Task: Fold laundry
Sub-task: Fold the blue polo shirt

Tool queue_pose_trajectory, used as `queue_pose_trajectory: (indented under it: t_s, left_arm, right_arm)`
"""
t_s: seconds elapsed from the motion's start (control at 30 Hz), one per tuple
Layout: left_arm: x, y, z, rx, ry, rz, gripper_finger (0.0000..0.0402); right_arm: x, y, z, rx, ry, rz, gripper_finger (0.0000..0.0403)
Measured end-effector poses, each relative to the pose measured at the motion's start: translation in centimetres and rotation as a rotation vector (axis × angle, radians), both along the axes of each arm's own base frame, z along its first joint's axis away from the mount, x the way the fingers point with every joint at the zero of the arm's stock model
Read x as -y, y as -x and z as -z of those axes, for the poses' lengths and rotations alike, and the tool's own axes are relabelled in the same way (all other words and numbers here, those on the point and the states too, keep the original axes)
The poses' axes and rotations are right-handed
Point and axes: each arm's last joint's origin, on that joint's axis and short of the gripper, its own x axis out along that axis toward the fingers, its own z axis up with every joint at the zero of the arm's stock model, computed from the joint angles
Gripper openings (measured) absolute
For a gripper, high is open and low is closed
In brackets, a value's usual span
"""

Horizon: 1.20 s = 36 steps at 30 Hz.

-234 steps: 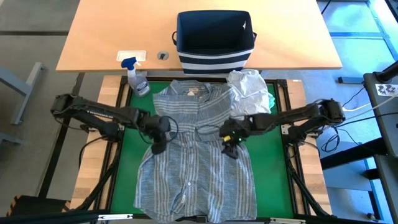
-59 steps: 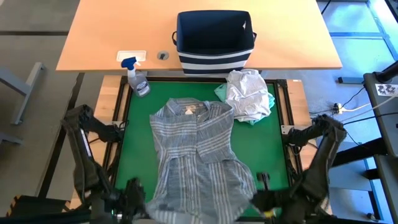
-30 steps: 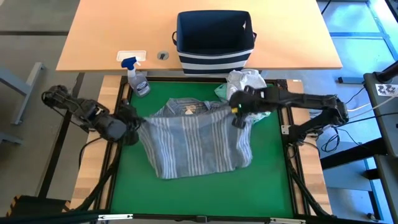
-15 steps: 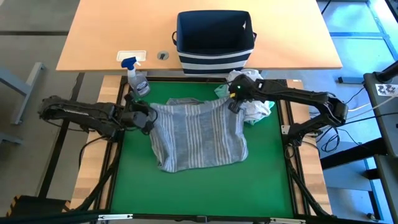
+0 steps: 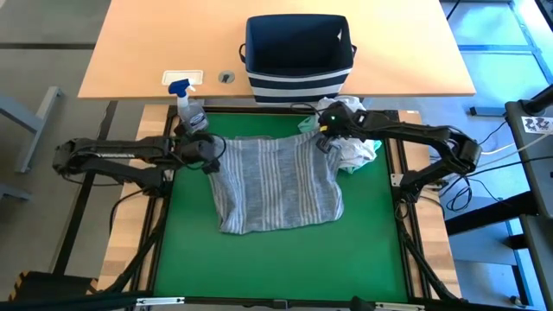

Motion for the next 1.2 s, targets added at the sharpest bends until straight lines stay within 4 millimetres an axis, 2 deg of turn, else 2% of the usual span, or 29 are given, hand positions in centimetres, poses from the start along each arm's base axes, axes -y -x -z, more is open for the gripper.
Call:
queue_pose_trajectory:
  t_s: [0.2, 0.3, 0.43, 0.5, 0.6, 0.7, 0.8, 1.0, 1.2]
  left_arm:
    - [-0.9, -0.1, 0.5, 0.006, 0.153, 0.001, 0.0121]
    - [-1.3, 0.1, -0.6, 0.042, 0.24, -0.019, 0.0151]
    - [-1.7, -0.2, -3.7, 0.198, 0.371, -0.033, 0.0176]
    - [-1.5, -0.7, -4.9, 0.295, 0.461, 0.027, 0.0182]
    - [-0.8, -1.3, -5.2, 0.376, 0.637, 0.114, 0.0184]
    - [0.4, -1.4, -4.1, 0.386, 0.797, 0.077, 0.0182]
    - [2.1, -1.4, -2.2, 0.354, 0.92, -0.012, 0.0176]
    - [5.6, -1.0, 1.9, 0.305, 1.045, -0.139, 0.0164]
    - [7.8, -1.1, 4.6, 0.384, 1.118, -0.156, 0.0153]
  right_arm:
    - [0.3, -0.4, 0.5, -0.001, 0.004, 0.025, 0.0108]
    - [0.3, -0.2, 0.2, -0.04, 0.032, 0.044, 0.0157]
    - [0.4, -0.2, -2.8, -0.059, 0.063, 0.034, 0.0204]
    - [0.2, -0.2, -4.4, -0.037, 0.036, -0.004, 0.0218]
    - [-0.3, -0.1, -6.1, 0.034, -0.066, -0.056, 0.0229]
    - [-1.0, 0.0, -6.8, 0.12, -0.186, -0.072, 0.0232]
    - [-2.3, -0.3, -6.8, 0.132, -0.269, -0.079, 0.0232]
    - [-7.4, -2.4, -6.0, 0.086, -0.324, -0.112, 0.0232]
    - [-11.9, -3.7, -5.0, 0.043, -0.306, -0.075, 0.0232]
